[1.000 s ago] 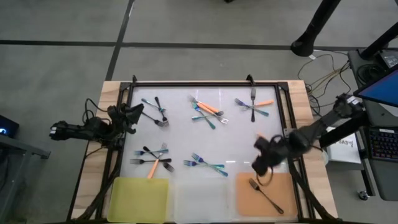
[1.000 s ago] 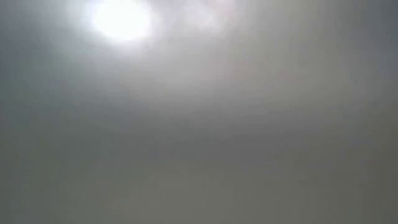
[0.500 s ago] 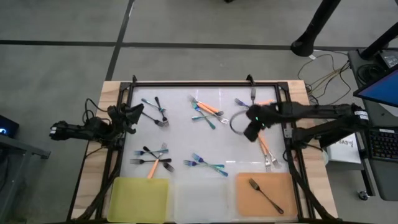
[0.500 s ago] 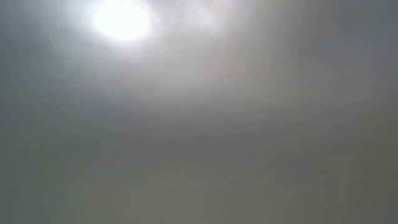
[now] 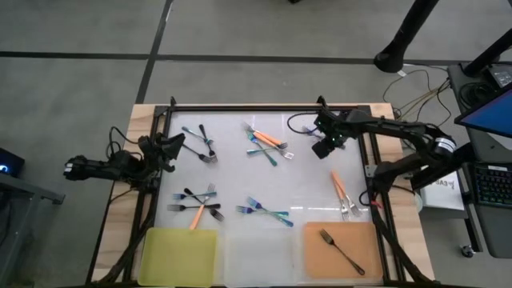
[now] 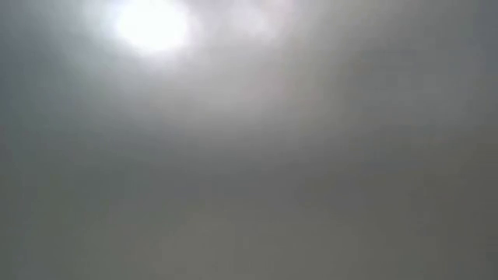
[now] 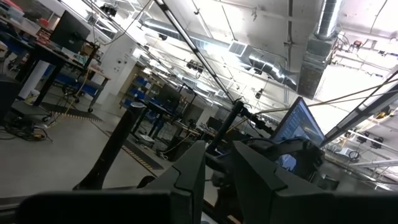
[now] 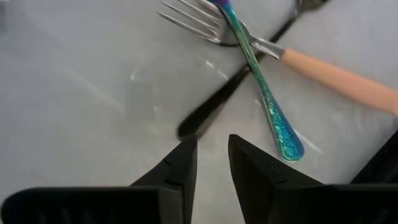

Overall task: Sort silverware by color (type)
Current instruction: Put the blue fork into the yellow bin

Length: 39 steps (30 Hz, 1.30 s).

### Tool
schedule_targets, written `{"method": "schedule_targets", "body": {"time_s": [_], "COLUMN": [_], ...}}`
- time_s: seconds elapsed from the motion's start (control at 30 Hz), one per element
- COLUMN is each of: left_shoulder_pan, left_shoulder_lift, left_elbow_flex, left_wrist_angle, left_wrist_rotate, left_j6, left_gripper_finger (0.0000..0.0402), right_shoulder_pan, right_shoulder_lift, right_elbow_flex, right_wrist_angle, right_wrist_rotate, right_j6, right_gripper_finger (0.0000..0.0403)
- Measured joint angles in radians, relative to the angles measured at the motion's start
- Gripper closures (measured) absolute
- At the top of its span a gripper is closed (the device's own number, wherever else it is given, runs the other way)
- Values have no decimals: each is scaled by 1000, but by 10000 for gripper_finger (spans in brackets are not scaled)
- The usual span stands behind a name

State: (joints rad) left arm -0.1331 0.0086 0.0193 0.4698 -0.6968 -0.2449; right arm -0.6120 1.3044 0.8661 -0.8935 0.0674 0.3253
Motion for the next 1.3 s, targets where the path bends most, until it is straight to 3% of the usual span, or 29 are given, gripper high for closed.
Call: {"method": "schedule_targets", "body": {"time_s": [0.27, 0.67, 1.3], "left_shoulder_pan": [0, 0, 0], "left_shoulder_lift": [0, 0, 0], "left_elbow_flex": [0, 0, 0], "left_wrist_angle": [0, 0, 0], "left_wrist_rotate": [0, 0, 0], "left_j6": [0, 0, 0], "left_gripper_finger": [340, 340, 340], "right_shoulder_pan": [-30, -44, -172], "right_shoulder_lift": [103, 239, 340], "right_elbow_flex": [65, 162, 163], "right_wrist_angle": [-9, -142, -142], "right_wrist_rotate": [1, 11, 14], "right_j6": [-115, -234, -298], "right_gripper_finger": [325, 286, 305]}}
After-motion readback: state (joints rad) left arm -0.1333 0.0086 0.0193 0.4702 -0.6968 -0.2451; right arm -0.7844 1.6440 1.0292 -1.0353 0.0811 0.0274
